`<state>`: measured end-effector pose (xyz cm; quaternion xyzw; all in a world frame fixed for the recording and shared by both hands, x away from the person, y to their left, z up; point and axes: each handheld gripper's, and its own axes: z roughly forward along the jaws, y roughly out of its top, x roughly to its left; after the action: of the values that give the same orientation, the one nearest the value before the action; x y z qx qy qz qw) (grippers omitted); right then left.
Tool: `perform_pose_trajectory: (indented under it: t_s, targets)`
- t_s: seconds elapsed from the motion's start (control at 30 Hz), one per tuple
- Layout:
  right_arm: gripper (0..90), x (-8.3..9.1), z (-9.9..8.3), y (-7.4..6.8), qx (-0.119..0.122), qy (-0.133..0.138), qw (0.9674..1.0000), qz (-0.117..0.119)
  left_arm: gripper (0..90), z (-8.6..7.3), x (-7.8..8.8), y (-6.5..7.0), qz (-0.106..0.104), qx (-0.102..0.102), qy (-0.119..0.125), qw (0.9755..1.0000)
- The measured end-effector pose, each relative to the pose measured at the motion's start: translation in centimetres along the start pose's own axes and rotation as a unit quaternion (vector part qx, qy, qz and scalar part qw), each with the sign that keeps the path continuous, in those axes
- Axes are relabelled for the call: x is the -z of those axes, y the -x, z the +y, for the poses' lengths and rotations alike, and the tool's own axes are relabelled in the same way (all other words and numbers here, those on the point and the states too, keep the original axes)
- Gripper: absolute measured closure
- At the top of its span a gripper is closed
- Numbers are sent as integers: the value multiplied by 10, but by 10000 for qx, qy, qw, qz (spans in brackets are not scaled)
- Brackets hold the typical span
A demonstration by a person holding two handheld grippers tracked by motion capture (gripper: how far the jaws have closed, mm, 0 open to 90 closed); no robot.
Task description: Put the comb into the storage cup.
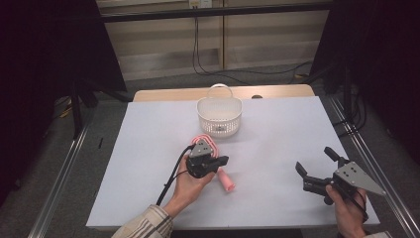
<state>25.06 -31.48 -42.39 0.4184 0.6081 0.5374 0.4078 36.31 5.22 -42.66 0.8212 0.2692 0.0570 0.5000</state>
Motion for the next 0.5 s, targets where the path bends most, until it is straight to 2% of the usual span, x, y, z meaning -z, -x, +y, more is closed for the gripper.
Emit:
perform_pose_trajectory:
  t_s: [0.1,0.3,0.4,0.43,0.5]
  targets:
    - [0,0,0,0,7,0,10000,6,900,1,-3,2,-19,27,-117,9999]
    - [0,1,0,0,18,-8,10000,8,900,3,-5,3,-78,47,-164,9998]
    - [0,0,0,0,13,-5,10000,14,900,1,-9,4,-103,71,-291,9995]
    - [0,0,0,0,9,-22,10000,3,900,0,-15,5,-126,-9,-463,9988]
    - [0,0,0,-1,21,-23,10000,14,900,1,-19,6,-158,-12,-529,9985]
